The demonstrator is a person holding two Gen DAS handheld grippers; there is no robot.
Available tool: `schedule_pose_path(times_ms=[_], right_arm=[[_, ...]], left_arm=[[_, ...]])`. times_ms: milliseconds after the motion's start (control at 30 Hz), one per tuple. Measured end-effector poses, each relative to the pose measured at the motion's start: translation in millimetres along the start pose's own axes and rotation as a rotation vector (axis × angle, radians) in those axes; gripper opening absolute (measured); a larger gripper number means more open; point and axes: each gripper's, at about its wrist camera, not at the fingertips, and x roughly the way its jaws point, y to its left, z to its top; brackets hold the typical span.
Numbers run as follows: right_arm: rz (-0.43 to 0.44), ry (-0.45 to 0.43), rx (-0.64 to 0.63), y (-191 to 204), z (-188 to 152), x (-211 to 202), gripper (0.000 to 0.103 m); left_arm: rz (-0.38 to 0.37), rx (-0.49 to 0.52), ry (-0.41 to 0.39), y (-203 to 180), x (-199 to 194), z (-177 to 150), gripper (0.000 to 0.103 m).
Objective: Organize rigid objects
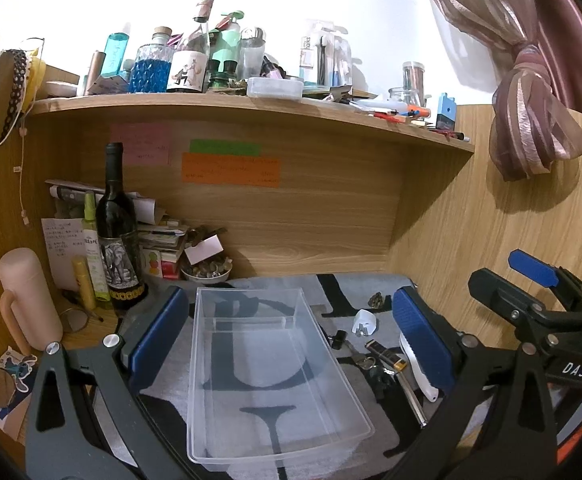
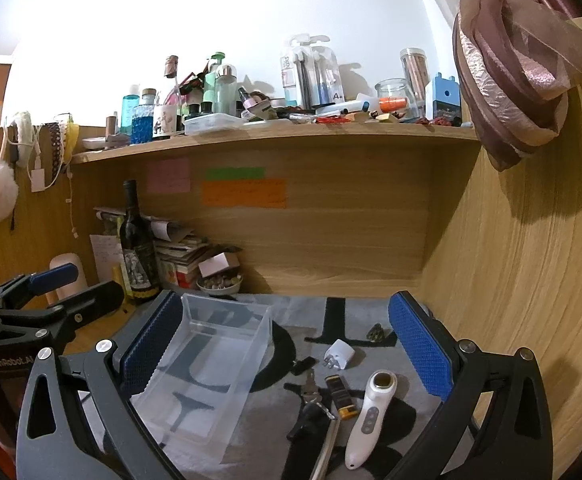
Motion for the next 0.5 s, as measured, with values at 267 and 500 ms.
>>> schedule_pose_path(times_ms=[267, 500], right_arm=[[0.007, 0.007, -0.013, 1.9, 1.3, 2.5, 0.103], [0.007, 0.014, -0.006, 3.7, 0.9, 4.1, 0.103]], left_arm=[[-0.001, -0.007, 0.003, 3.7, 2.2, -0.5, 0.103], [-0.002, -0.01, 0.007, 5.7, 3.4, -1.3, 0.103]])
